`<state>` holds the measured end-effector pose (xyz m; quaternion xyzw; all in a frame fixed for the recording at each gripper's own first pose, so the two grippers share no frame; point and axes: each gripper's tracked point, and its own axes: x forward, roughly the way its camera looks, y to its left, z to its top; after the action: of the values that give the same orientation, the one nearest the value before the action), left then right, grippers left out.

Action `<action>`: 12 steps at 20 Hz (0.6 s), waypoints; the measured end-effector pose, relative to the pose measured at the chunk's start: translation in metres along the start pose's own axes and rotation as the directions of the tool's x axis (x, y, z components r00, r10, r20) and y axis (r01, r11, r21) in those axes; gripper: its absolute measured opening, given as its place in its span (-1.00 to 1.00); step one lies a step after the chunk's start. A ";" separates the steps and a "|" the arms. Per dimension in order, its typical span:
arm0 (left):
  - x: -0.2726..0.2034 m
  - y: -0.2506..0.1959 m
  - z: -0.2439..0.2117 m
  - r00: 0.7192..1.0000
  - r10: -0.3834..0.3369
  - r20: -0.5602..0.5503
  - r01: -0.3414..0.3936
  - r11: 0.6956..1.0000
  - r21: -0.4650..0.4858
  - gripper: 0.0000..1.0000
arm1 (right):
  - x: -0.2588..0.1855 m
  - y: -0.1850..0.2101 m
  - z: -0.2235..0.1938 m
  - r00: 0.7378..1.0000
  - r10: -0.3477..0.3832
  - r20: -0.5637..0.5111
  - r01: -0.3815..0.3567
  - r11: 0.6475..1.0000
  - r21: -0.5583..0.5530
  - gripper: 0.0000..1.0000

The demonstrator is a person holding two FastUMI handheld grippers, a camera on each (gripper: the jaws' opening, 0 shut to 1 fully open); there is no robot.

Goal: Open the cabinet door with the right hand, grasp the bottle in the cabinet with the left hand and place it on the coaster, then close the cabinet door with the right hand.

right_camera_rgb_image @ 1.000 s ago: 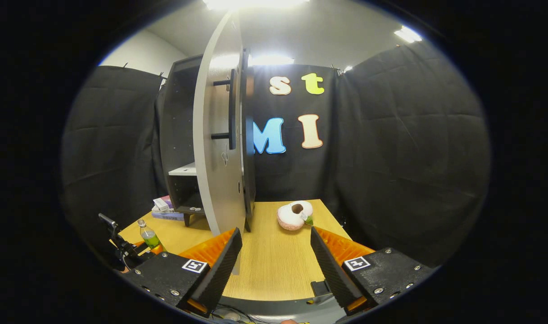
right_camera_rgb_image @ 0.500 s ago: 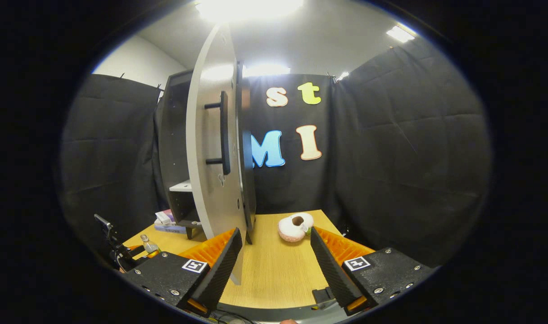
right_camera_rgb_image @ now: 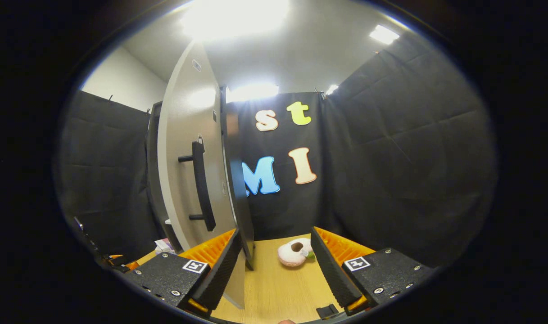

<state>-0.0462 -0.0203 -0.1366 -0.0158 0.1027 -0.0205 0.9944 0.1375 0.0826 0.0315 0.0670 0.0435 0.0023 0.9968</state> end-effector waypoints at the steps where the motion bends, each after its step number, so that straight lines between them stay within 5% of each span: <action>1: -0.003 0.002 0.008 1.000 0.004 0.007 -0.004 1.000 -0.011 0.76 | 0.006 0.005 0.004 1.000 0.001 0.004 -0.001 1.000 0.001 0.88; 12: 0.003 0.074 0.056 0.997 0.031 0.068 -0.031 1.000 -0.002 0.76 | 0.040 0.036 0.024 0.993 -0.111 0.045 0.114 0.991 -0.071 0.84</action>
<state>-0.0287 0.0554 -0.0850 -0.0152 0.0689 -0.0044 0.9975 0.1796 0.1154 0.0567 0.0277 0.0264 -0.0537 0.9978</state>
